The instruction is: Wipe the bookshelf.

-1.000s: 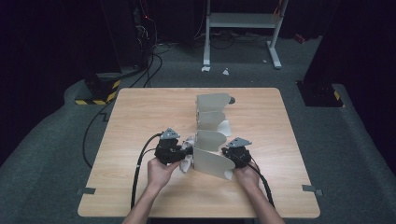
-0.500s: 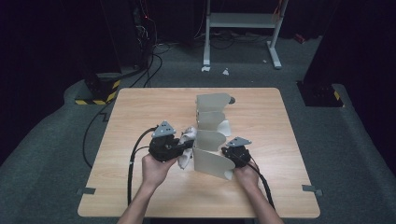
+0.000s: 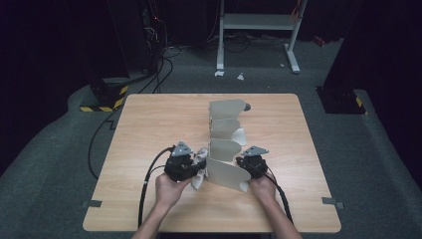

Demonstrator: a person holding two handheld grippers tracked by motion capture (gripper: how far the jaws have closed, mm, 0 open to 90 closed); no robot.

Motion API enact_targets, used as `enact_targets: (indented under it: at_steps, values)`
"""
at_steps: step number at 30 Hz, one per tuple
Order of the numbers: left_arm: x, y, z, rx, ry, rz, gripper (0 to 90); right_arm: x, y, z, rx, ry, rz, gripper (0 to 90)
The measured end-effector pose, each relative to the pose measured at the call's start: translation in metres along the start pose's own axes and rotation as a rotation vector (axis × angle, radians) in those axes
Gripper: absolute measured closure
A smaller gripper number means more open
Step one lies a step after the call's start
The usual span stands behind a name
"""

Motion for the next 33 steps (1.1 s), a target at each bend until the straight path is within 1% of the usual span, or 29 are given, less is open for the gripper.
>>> enact_targets:
  at_steps: [1, 3, 7, 8, 9, 11, 12, 13, 14, 15, 17, 19, 20, 22, 23, 24, 26, 28, 30, 33]
  values:
    - [-0.002, -0.005, 0.0, -0.004, 0.004, -0.013, 79.4, 0.0, 0.0, 0.0, -0.001, -0.001, 0.0, 89.6]
    - [-0.005, -0.014, -0.002, 0.005, 0.002, -0.039, 79.4, 0.0, 0.0, 0.001, 0.003, -0.005, 0.001, 89.6]
    - [-0.01, -0.023, -0.004, -0.002, 0.009, -0.053, 79.3, 0.0, 0.0, 0.001, 0.009, -0.011, 0.0, 89.4]
    - [-0.012, -0.025, -0.005, 0.006, 0.007, -0.063, 79.3, 0.0, 0.0, 0.001, 0.007, -0.008, 0.0, 88.5]
    - [-0.015, -0.029, -0.006, 0.022, 0.004, -0.085, 79.3, 0.0, 0.0, 0.0, 0.007, -0.004, 0.002, 87.8]
    - [-0.025, -0.041, -0.009, 0.02, 0.008, -0.139, 79.3, 0.0, 0.0, 0.0, 0.01, -0.004, 0.001, 87.4]
    - [-0.029, -0.048, -0.01, 0.024, 0.016, -0.154, 79.4, 0.0, 0.0, 0.0, 0.011, -0.004, 0.001, 87.5]
    - [-0.032, -0.053, -0.011, 0.012, 0.029, -0.165, 79.4, 0.0, 0.0, 0.0, 0.014, -0.006, 0.001, 87.7]
    - [-0.034, -0.057, -0.012, 0.0, 0.037, -0.165, 79.4, 0.0, 0.0, 0.0, 0.016, -0.009, 0.001, 87.9]
    - [-0.034, -0.058, -0.012, -0.004, 0.047, -0.157, 79.5, 0.0, 0.0, 0.0, 0.015, -0.012, 0.0, 88.0]
    - [-0.033, -0.058, -0.013, -0.006, 0.046, -0.153, 79.4, 0.0, 0.0, 0.0, 0.013, -0.008, 0.0, 87.6]
    - [-0.03, -0.054, -0.015, -0.008, 0.05, -0.139, 79.4, 0.0, 0.001, 0.001, 0.039, -0.02, 0.001, 85.8]
    - [-0.029, -0.049, -0.017, -0.003, 0.05, -0.125, 79.4, -0.001, 0.002, 0.002, 0.044, -0.025, -0.007, 85.4]
    - [-0.026, -0.039, -0.019, -0.004, 0.058, -0.086, 79.5, -0.004, 0.005, 0.007, 0.017, -0.036, -0.023, 85.4]
    - [-0.024, -0.033, -0.019, -0.006, 0.06, -0.071, 79.5, -0.005, 0.008, 0.01, 0.008, -0.042, -0.02, 85.4]
    - [-0.021, -0.028, -0.018, 0.001, 0.05, -0.058, 79.5, -0.006, 0.01, 0.013, -0.002, -0.048, -0.022, 85.4]
    - [-0.014, -0.017, -0.015, -0.004, 0.037, -0.021, 79.5, -0.01, 0.011, 0.017, -0.023, -0.045, -0.036, 85.3]
    - [-0.004, -0.007, -0.012, -0.001, 0.016, 0.006, 79.5, -0.012, 0.011, 0.019, -0.026, -0.045, -0.042, 85.5]
    - [0.005, 0.001, -0.008, -0.006, 0.0, 0.032, 79.5, -0.012, 0.011, 0.02, -0.037, -0.035, -0.039, 85.6]
    - [0.016, 0.01, -0.005, -0.009, -0.022, 0.068, 79.5, -0.013, 0.01, 0.019, -0.055, -0.007, -0.027, 85.7]
Point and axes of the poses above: each handheld gripper's, and its own axes: y roughly backward along the jaws, x roughly out of its top, z roughly to its right, the point moved 8 cm from there along -y, roughly forward along the jaws, and after that the axes turned 13 degrees about -z, right-handed, at the moved point
